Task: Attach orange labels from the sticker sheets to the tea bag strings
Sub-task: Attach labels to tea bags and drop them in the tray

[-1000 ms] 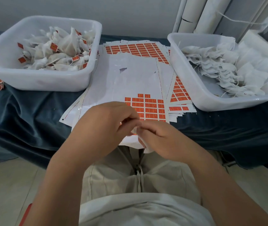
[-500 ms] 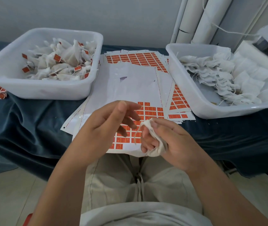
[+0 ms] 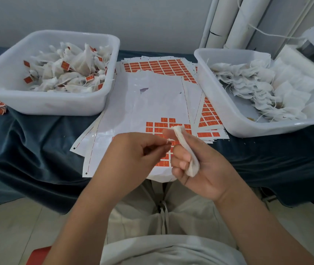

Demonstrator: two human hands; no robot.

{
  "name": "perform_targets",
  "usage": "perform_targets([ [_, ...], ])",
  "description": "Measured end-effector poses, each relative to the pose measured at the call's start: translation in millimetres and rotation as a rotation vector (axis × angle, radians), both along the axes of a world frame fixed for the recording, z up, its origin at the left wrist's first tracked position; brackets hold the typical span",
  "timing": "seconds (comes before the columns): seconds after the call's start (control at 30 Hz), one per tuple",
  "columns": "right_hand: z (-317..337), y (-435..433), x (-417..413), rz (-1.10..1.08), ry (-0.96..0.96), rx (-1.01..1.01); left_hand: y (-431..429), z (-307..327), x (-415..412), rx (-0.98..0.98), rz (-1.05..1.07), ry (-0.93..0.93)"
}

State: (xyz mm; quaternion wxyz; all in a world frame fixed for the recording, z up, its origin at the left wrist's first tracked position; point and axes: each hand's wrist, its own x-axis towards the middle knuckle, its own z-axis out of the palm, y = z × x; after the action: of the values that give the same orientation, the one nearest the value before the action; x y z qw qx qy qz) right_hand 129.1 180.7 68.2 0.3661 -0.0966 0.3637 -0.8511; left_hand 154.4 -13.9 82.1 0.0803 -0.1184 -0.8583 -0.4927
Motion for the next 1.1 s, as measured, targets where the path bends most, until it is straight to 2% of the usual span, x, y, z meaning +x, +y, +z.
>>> perform_targets([
  [0.07, 2.4, -1.6, 3.0, 0.088, -0.157, -0.159, 5.9, 0.0, 0.9, -0.071, 0.018, 0.032],
  [0.17, 7.1, -4.2, 9.2, 0.175, -0.293, -0.310, 13.8, 1.6, 1.7, -0.220, 0.009, 0.129],
  [0.27, 12.9, -3.8, 11.4, 0.173, -0.282, -0.294, 15.8, 6.0, 2.9, -0.267, -0.018, 0.163],
  [0.33, 16.5, -3.6, 10.6, 0.023, -0.131, -0.051, 12.4, 8.2, 2.9, -0.284, -0.065, 0.171],
  [0.43, 19.5, -3.4, 9.2, -0.278, 0.256, 0.513, 6.8, 8.7, 1.5, -0.379, -0.131, 0.158],
  [0.5, 18.8, -0.4, 6.6, -0.352, 0.484, 0.791, 2.4, 9.1, 1.0, -0.426, -0.122, 0.194],
  [0.6, 18.4, 2.8, 3.7, -0.275, 0.649, 0.970, -5.8, 12.9, 0.9, -0.438, -0.125, 0.243],
  [0.73, 10.6, 2.2, 0.5, -0.155, 0.759, 1.157, -14.9, 15.8, -0.1, -0.445, -0.170, 0.261],
  [0.83, 10.6, 0.4, 2.8, -0.020, 0.741, 1.136, -17.0, 14.6, -2.0, -0.403, -0.173, 0.309],
  [0.93, 7.9, -1.0, 6.8, 0.070, 0.666, 1.004, -14.0, 10.9, -5.4, -0.293, -0.139, 0.313],
  [1.03, 1.8, -2.0, 6.5, 0.026, 0.646, 0.909, -14.5, 9.2, -7.5, -0.098, -0.100, 0.257],
  [1.1, 0.9, -1.7, 5.7, -0.009, 0.633, 0.697, -15.0, 9.2, -8.4, -0.040, -0.088, 0.227],
])
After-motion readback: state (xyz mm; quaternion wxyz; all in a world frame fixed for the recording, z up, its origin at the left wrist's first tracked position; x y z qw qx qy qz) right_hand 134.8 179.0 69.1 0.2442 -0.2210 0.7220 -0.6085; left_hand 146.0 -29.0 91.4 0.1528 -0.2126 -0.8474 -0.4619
